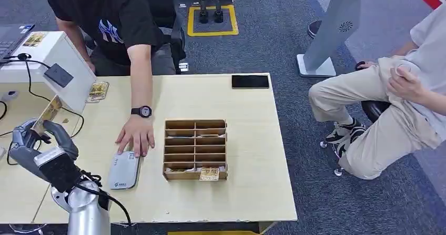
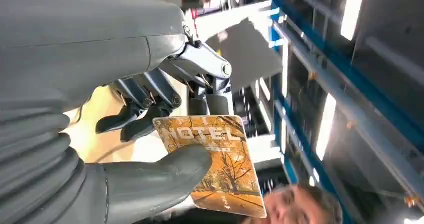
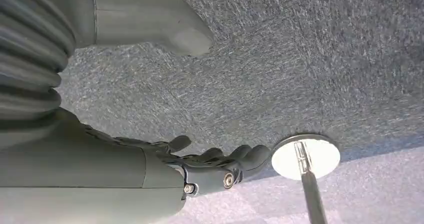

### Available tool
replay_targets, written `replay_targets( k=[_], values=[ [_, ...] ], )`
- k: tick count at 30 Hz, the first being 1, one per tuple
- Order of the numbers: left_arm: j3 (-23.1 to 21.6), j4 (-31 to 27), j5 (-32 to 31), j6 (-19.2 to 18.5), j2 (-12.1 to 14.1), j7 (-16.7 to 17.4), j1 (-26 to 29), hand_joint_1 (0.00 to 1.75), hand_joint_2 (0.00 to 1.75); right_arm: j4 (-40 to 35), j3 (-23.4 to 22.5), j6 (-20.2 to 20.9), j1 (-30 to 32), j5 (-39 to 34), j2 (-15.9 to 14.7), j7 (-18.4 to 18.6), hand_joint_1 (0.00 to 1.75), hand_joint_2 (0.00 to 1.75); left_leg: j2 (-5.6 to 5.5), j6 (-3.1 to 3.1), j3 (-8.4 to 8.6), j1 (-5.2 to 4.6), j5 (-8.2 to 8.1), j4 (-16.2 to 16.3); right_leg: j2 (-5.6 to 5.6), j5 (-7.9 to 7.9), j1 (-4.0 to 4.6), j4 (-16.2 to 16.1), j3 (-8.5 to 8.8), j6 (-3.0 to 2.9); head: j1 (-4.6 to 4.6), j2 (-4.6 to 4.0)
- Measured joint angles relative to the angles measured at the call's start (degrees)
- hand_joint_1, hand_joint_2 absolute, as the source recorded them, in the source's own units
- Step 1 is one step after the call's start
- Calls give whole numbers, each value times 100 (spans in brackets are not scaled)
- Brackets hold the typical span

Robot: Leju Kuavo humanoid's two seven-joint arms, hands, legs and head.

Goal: Pass the card to the sensor for recognition and then transmit it.

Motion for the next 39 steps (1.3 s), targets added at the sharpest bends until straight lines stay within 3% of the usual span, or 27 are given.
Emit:
replay_targets(
  k=[6,14,16,21,25,29,39],
  values=[
    [-247,0,-81,0,59,0,281,175,175,0,0,0,1,35,2,-33,0,175,1,2,0,0,-1,0,1,0,0,-1,0,0,0,0],
    [-244,0,-945,0,63,0,399,175,175,4,0,0,2,131,0,-50,0,175,0,2,0,0,0,0,-1,1,0,0,2,0,0,0],
    [-216,-6,-1480,0,61,0,405,175,175,11,0,0,1,142,0,-57,0,175,0,3,0,0,-1,0,-1,1,0,0,3,0,0,-2],
    [64,-138,-3481,2,59,0,469,175,175,83,0,0,4,267,-31,-107,0,175,0,3,0,0,-1,0,0,0,0,0,2,0,0,0],
    [243,-203,-3736,2,61,0,497,175,175,140,0,0,5,312,-61,-112,0,175,0,3,0,0,-1,0,0,0,0,-1,2,1,-2,0],
    [326,-168,-4530,2,77,0,544,175,175,291,0,0,3,334,-138,-96,0,175,0,3,-1,0,-1,0,-1,0,0,0,2,1,0,0],
    [411,-66,-4909,2,90,0,626,175,175,490,0,0,1,332,-253,-42,0,175,0,3,0,-1,-1,0,-1,0,0,-1,2,1,-2,0]
  ],
)
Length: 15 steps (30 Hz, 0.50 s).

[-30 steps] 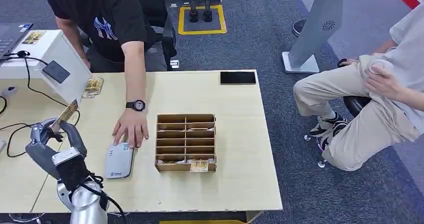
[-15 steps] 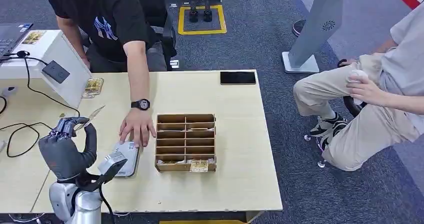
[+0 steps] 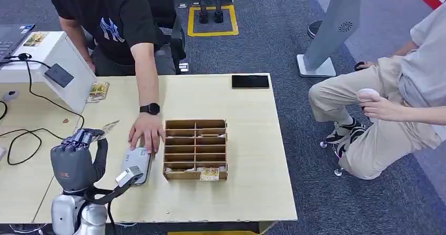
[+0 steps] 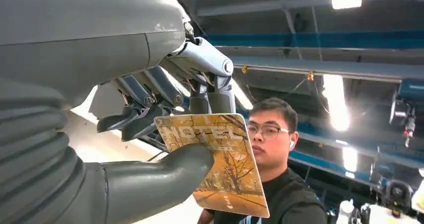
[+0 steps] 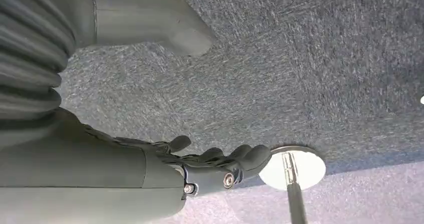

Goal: Pass the card to the sensor for recognition and then transmit it.

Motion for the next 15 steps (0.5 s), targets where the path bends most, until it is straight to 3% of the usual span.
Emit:
replay_targets(
  k=[11,15],
  values=[
    [321,650,-610,0,-4,59,-3,175,175,109,2,0,15,-131,-83,31,0,175,0,0,1,-1,0,0,0,0,0,0,0,0,2,0],
    [387,919,-781,0,39,453,2,175,175,129,2,0,25,-177,-109,50,0,175,1,0,0,-1,0,0,0,0,0,0,0,0,2,0]
  ],
)
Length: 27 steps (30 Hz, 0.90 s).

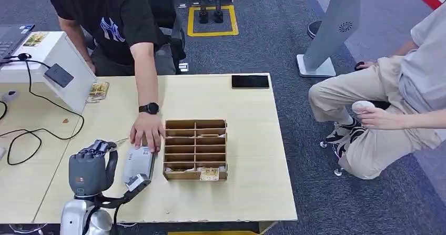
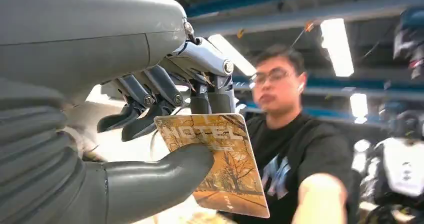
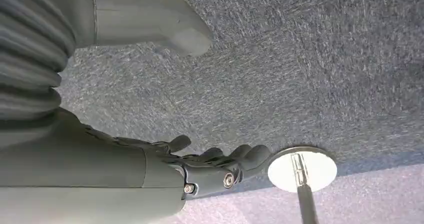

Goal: Pass the card to the sensor for recognition and then transmit it.

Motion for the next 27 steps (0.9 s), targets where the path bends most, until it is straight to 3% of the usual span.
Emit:
replay_targets(
  k=[14,27],
  values=[
    [20,448,-194,0,236,673,74,175,175,13,9,0,28,-159,-24,65,0,175,0,0,0,0,0,0,0,0,0,0,0,0,0,0],
    [-39,638,-286,0,457,927,174,175,175,31,39,0,51,-162,-26,79,0,175,0,0,1,0,0,0,0,0,0,0,0,0,0,0]
  ],
)
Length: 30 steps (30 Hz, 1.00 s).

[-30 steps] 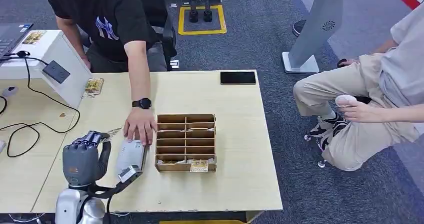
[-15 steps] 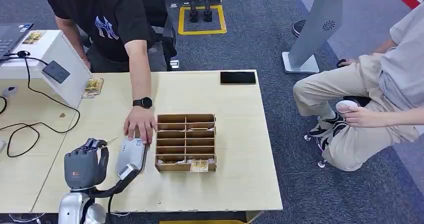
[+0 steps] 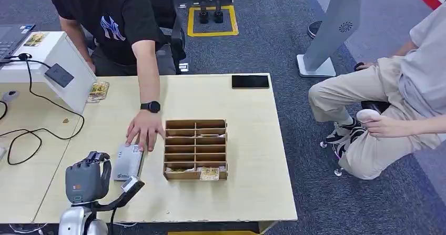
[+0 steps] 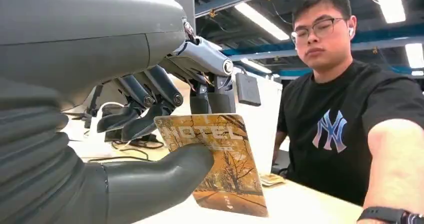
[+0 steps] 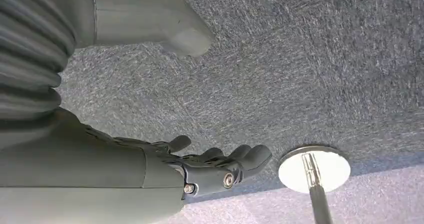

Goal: Pass the card to the sensor for recognition and then transmit it.

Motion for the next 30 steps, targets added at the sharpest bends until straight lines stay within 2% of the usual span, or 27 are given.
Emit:
replay_targets(
  k=[11,16,30],
  values=[
    [-111,85,72,2,190,162,78,175,175,0,87,0,21,-57,0,7,0,175,0,0,0,0,0,0,0,0,0,0,0,0,0,0],
    [-111,138,13,2,194,-125,79,175,175,0,118,0,23,-138,0,4,0,175,0,0,0,0,0,0,0,0,0,0,0,0,-2,0],
    [-114,184,50,2,194,-18,79,175,175,7,205,0,25,-188,0,0,0,175,0,0,0,0,0,0,0,0,0,0,0,0,0,0]
  ],
)
